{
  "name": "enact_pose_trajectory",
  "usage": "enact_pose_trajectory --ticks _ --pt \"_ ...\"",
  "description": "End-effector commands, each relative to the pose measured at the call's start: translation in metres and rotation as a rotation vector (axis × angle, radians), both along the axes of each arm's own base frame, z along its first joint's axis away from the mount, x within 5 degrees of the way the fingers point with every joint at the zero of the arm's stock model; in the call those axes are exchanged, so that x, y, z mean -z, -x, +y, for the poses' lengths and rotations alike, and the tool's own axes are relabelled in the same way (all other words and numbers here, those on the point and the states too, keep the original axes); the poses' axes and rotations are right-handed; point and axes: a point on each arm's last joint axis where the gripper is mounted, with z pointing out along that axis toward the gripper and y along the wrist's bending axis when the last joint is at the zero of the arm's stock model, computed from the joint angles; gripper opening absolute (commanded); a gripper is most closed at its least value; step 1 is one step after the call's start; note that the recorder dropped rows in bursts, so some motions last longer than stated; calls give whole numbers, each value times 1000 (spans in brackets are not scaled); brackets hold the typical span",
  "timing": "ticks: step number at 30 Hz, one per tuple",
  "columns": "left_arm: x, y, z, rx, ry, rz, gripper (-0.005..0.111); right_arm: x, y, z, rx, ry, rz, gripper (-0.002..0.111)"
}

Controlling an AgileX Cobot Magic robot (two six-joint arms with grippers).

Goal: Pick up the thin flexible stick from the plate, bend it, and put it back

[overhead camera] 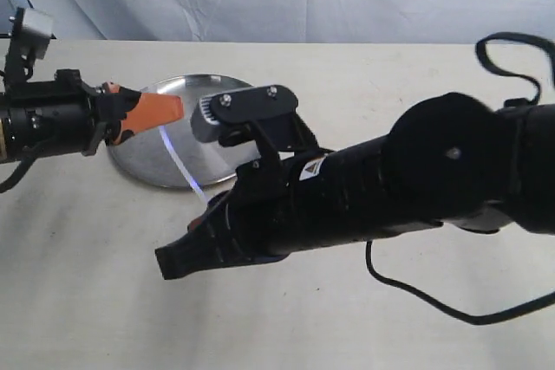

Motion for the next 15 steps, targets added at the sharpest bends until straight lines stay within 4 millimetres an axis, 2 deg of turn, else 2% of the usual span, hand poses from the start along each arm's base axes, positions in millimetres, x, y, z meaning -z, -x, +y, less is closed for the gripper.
enact_pose_trajectory --ticks 1,3,5,8,15 --pt "10 3 -8 2 -155 -3 0 -41 5 -13 6 -81 -172 0" --pt "4 12 -24 101 -70 -19 0 -49 3 -17 30 -90 -242 0" --pt "-10 20 -37 194 92 -39 0 -42 0 -15 25 -66 -237 0" --pt "-24 23 -38 207 205 -68 0 -28 -4 -10 25 -35 -197 0" --pt "-47 29 -34 160 270 -144 0 6 -12 1 21 45 -111 0"
